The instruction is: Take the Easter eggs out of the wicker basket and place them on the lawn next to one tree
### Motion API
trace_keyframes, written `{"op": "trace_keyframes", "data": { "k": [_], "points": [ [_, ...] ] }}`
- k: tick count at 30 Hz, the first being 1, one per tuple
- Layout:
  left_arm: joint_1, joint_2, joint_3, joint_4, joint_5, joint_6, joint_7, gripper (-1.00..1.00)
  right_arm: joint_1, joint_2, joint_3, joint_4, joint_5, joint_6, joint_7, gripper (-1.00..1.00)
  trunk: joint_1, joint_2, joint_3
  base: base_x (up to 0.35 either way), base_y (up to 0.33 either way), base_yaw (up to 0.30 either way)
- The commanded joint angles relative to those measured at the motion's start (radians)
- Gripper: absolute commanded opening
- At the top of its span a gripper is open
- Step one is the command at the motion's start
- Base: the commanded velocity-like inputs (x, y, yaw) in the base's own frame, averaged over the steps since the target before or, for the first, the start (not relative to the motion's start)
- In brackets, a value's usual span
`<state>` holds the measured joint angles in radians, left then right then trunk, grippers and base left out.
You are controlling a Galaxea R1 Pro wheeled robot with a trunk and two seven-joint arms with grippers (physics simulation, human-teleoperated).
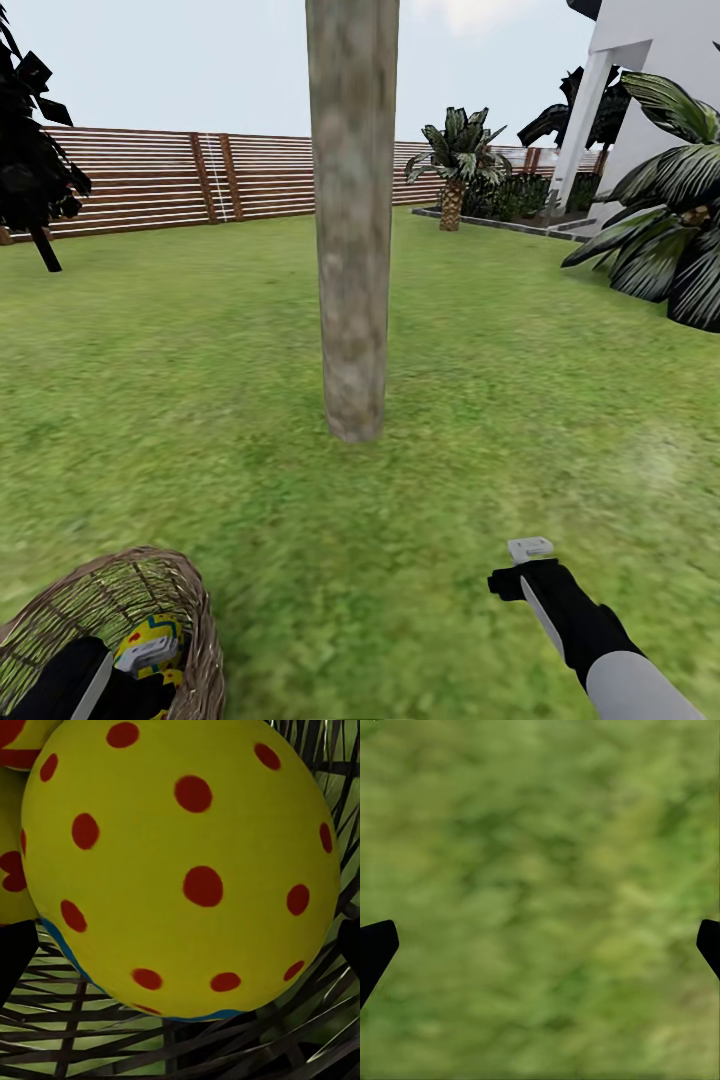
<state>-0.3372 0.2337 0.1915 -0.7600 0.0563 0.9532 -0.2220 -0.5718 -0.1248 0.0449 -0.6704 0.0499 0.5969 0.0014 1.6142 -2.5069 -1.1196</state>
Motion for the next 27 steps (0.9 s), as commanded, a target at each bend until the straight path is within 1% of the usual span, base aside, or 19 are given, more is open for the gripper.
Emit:
{"op": "trace_keyframes", "data": {
  "k": [1, 13, 17, 27],
  "points": [
    [0.000, 0.000, 0.002, -0.001, 0.005, 0.006, 0.001, 1.00, 0.000, 0.000, 0.005, -0.001, 0.005, 0.006, 0.000, 1.00, 0.000, 0.000, -0.001, 0.000, 0.000, 0.000],
    [0.000, 0.001, 0.002, -0.001, 0.007, 0.006, 0.001, 1.00, 0.000, 0.004, 0.004, -0.001, 0.005, 0.006, -0.001, 1.00, 0.000, 0.000, -0.001, 0.000, 0.000, 0.000],
    [0.000, 0.001, 0.002, -0.001, 0.008, 0.006, 0.001, 1.00, 0.000, 0.004, 0.004, -0.001, 0.005, 0.006, -0.001, 1.00, 0.002, -0.001, -0.016, 0.000, 0.000, 0.000],
    [0.000, -0.001, 0.002, -0.001, 0.008, 0.006, 0.001, 1.00, 0.000, 0.004, 0.004, -0.001, 0.005, 0.006, -0.001, 1.00, 0.002, -0.001, -0.016, 0.000, 0.000, 0.000]
  ]
}}
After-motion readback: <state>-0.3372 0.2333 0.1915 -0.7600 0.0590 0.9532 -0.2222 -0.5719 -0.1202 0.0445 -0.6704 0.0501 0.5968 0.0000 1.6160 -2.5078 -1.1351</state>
